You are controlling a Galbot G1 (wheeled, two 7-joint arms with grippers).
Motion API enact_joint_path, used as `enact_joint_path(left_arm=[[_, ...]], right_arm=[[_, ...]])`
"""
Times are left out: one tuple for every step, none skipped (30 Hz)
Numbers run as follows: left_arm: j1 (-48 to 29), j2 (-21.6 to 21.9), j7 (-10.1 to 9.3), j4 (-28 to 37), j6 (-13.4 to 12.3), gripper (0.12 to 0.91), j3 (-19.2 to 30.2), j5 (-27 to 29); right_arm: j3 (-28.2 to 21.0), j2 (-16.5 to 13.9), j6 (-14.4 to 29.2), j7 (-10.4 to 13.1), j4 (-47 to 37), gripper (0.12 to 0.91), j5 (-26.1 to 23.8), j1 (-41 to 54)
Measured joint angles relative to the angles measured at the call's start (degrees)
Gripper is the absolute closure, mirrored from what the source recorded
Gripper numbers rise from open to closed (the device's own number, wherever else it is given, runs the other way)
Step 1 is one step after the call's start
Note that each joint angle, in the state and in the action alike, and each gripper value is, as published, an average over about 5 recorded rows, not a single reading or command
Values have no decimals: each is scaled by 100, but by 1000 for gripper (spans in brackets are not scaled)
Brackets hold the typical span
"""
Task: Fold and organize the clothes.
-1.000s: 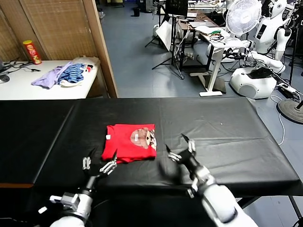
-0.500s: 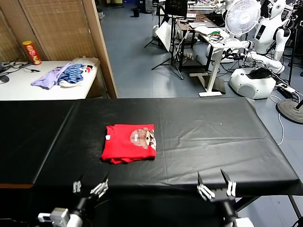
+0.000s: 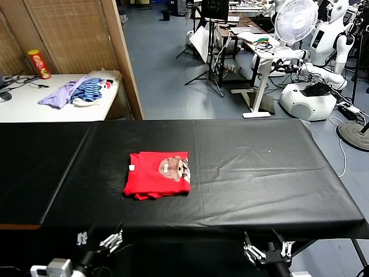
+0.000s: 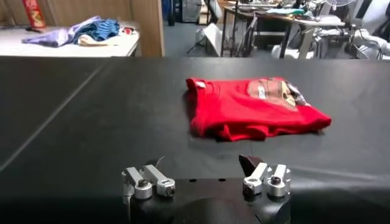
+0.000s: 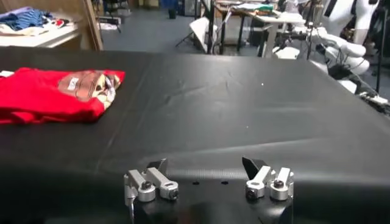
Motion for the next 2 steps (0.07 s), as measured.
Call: enact_joint_path(left_arm=[[2, -1, 1, -3, 4, 232, -4, 1], [3, -2, 2, -5, 7, 232, -7, 2]], right_arm=[[1, 0, -5, 0, 3, 227, 2, -4], [2, 0, -9, 0, 4, 227, 3, -7]])
